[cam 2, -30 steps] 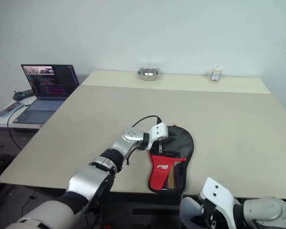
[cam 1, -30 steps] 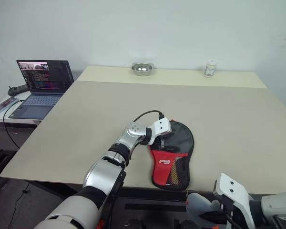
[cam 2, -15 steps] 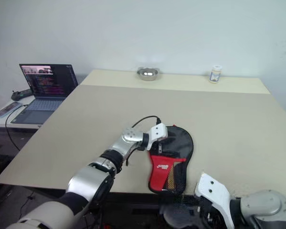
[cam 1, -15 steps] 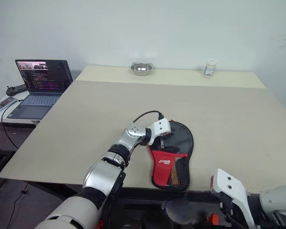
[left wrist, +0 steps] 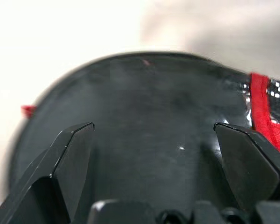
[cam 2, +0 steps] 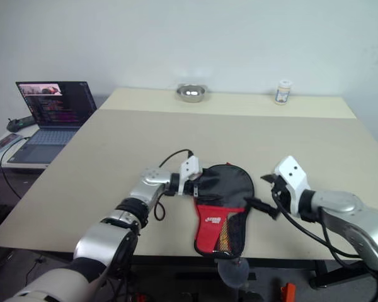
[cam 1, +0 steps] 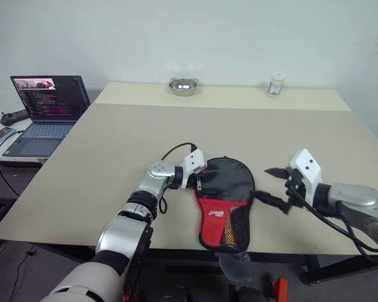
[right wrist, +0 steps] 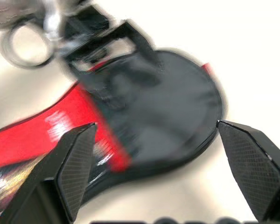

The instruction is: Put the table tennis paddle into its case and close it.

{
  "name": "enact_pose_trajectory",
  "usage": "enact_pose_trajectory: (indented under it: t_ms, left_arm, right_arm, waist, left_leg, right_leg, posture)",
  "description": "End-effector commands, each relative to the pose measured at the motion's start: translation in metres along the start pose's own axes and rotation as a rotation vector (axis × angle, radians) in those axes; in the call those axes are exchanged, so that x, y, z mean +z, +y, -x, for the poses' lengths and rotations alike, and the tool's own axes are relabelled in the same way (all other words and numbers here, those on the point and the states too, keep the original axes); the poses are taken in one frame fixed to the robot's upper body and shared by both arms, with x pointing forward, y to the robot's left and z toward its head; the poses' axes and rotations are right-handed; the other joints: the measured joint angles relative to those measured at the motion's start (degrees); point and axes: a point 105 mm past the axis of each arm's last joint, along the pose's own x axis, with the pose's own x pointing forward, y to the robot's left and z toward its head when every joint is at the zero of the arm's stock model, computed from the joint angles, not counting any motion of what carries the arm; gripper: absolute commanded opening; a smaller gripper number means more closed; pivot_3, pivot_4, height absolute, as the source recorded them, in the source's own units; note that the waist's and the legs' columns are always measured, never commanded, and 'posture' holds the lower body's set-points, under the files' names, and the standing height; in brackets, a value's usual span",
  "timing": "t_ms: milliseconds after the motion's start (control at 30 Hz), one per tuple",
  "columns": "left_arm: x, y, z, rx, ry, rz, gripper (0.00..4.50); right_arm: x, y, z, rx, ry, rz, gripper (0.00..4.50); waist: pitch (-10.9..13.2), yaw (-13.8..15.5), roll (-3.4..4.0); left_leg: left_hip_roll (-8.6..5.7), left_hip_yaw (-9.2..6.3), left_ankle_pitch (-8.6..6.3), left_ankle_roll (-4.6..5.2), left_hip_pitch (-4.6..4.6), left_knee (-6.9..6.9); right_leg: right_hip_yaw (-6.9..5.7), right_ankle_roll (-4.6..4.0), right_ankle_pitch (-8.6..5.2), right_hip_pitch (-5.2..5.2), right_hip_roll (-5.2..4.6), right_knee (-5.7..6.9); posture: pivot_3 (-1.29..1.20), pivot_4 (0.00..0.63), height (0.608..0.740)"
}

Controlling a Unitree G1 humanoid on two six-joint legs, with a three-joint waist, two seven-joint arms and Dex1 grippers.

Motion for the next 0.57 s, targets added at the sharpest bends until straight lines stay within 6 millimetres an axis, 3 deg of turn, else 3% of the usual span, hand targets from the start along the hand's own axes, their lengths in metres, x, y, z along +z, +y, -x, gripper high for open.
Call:
enact_pose_trajectory:
  t_ms: [33,67,233,400,567]
  left_arm:
    - [0.022,0.011,0.034,0.093,-0.087,-0.038,4.5]
    - [0.024,0.011,0.051,0.138,-0.093,-0.04,4.5]
    - [0.02,-0.007,0.084,0.231,-0.025,0.0,4.5]
    - [0.012,-0.016,0.094,0.256,0.005,0.058,4.5]
    - [0.013,-0.011,0.094,0.305,-0.017,0.099,4.5]
  right_arm:
    - [0.01,-0.022,-0.015,-0.048,-0.11,0.104,4.46]
    - [0.008,-0.03,-0.02,-0.049,-0.126,0.102,4.46]
    - [-0.015,-0.072,-0.02,-0.062,-0.135,0.005,4.46]
    - [-0.023,-0.097,-0.018,-0.091,-0.13,0.024,4.46]
    - [-0.013,-0.097,-0.012,-0.072,-0.138,0.068,4.46]
  waist:
    - [0.06,-0.43,0.06]
    - [0.1,-0.7,0.12]
    - [0.24,-1.75,0.26]
    - [0.33,-1.42,0.4]
    - [0.33,-1.54,0.4]
  left_leg:
    - [0.01,0.01,-0.01,-0.04,0.0,-0.01]
    - [0.01,0.05,-0.02,-0.06,0.02,-0.05]
    - [0.04,0.21,-0.03,-0.11,0.01,-0.07]
    - [0.05,0.41,-0.04,-0.1,0.11,-0.05]
    - [0.06,0.89,-0.03,-0.11,0.04,-0.02]
  right_leg:
    - [0.02,0.0,0.0,-0.02,0.01,-0.02]
    - [0.08,0.0,0.0,-0.06,0.01,-0.03]
    - [0.43,-0.03,0.01,-0.29,0.08,0.09]
    - [0.63,-0.03,0.01,-0.32,0.09,0.26]
    - [1.09,-0.04,0.0,-0.83,0.08,0.76]
  posture:
    - [0.0,0.15,0.74]
    - [0.0,0.15,0.74]
    - [0.0,0.15,0.74]
    - [0.0,0.15,0.74]
    - [0.0,0.15,0.74]
